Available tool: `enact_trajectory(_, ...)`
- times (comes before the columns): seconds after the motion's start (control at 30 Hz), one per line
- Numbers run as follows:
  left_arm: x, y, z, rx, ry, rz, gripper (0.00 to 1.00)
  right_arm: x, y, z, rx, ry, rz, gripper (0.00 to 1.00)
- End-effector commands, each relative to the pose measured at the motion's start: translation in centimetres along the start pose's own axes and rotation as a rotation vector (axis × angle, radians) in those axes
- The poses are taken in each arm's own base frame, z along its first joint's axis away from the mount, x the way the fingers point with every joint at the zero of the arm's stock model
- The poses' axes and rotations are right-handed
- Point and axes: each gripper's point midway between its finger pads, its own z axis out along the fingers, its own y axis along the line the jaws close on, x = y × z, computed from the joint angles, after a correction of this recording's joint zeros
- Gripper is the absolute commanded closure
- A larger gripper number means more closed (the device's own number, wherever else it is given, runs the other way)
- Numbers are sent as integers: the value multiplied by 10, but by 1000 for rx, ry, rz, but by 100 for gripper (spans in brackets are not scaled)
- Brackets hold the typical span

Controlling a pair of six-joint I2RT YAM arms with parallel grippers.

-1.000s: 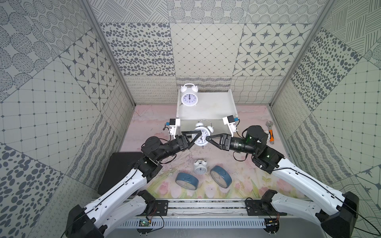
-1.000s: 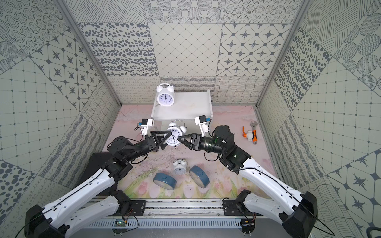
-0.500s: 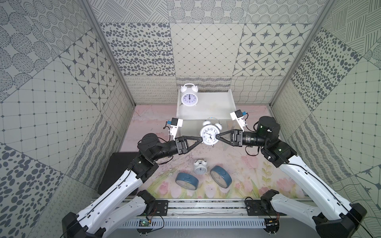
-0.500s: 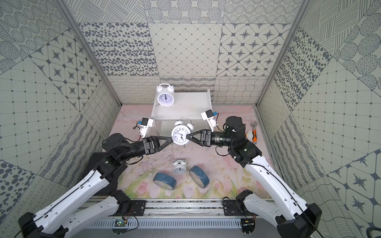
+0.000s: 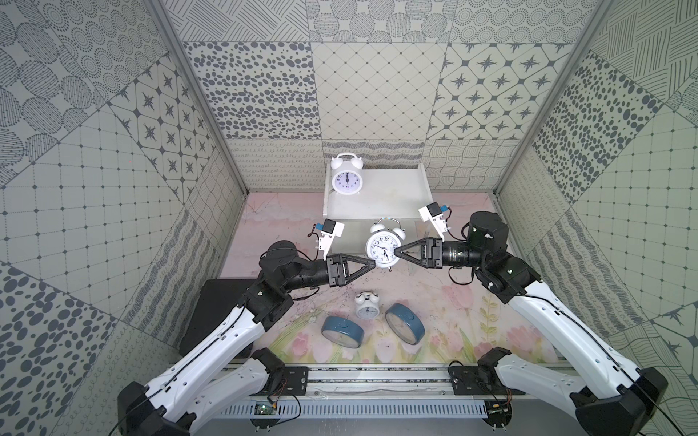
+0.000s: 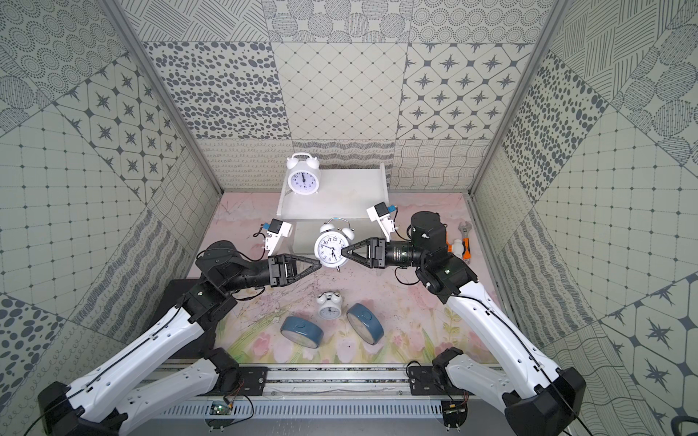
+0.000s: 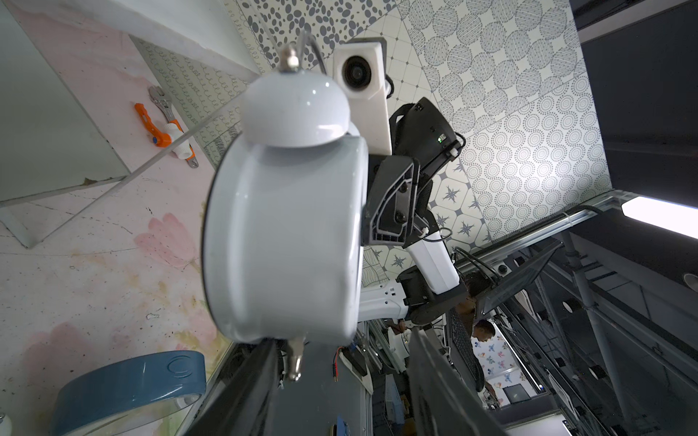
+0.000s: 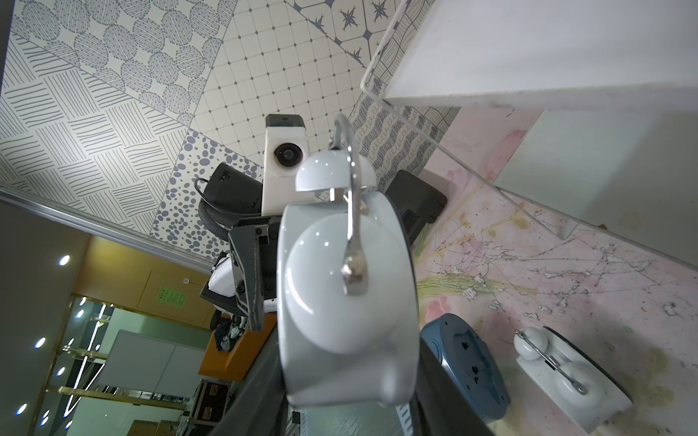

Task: Place the alarm clocks on the shelf by style
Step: Place the alarm on the shelf.

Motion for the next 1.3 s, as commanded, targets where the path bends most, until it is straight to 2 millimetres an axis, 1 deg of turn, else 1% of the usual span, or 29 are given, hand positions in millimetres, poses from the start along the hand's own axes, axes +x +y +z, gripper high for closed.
enact_trajectory(0.0,-4,-10,0,38,-2,75,53,-4,34,-4,-98,9,-109,59)
enact_trajectory(0.1,-5,-9,0,33,-8,75,61,-3,33,-4,-96,12,-108,59)
enact_trajectory(0.2,-6,-6,-1,28,-21,73,66,-4,33,-3,-96,7,-109,59)
enact_trajectory(0.3,-9,-3,-1,20,-42,68,69,-7,33,-2,-103,-3,-104,58)
enact_trajectory(0.43,-13,0,1,25,-68,60,74,-11,35,-2,-103,-34,-102,56)
enact_trajectory(0.53,-14,2,2,27,-71,45,75,-12,36,-2,-98,-49,-109,56)
enact_trajectory(0.57,-14,2,3,30,-69,43,73,-12,37,-2,-96,-54,-111,56)
enact_trajectory(0.6,-14,1,3,34,-63,44,64,-12,36,-2,-94,-56,-112,56)
enact_trajectory(0.67,-13,2,3,25,-61,47,29,-11,34,-2,-91,-53,-109,58)
enact_trajectory(0.7,-14,3,2,12,-63,50,16,-10,32,-1,-89,-49,-106,58)
enact_trajectory(0.73,-14,3,1,1,-64,53,10,-9,32,-1,-89,-45,-102,58)
enact_trajectory(0.77,-14,3,1,-7,-68,61,6,-8,32,-1,-94,-40,-101,59)
enact_trajectory(0.8,-15,3,0,-14,-73,72,5,-7,33,0,-99,-36,-99,59)
enact_trajectory(0.93,-19,3,-3,-29,-93,96,9,-6,37,-1,-118,-28,-100,59)
enact_trajectory(1.03,-21,1,-2,-21,-96,104,21,-4,37,-1,-119,-17,-95,59)
enact_trajectory(1.1,-23,0,-1,-16,-95,106,31,-2,34,0,-108,-12,-89,59)
enact_trajectory(1.2,-25,0,-1,-13,-105,108,43,-2,31,1,-102,-14,-81,59)
enact_trajectory(1.27,-29,1,-2,-15,-130,104,50,-3,29,1,-96,-21,-74,59)
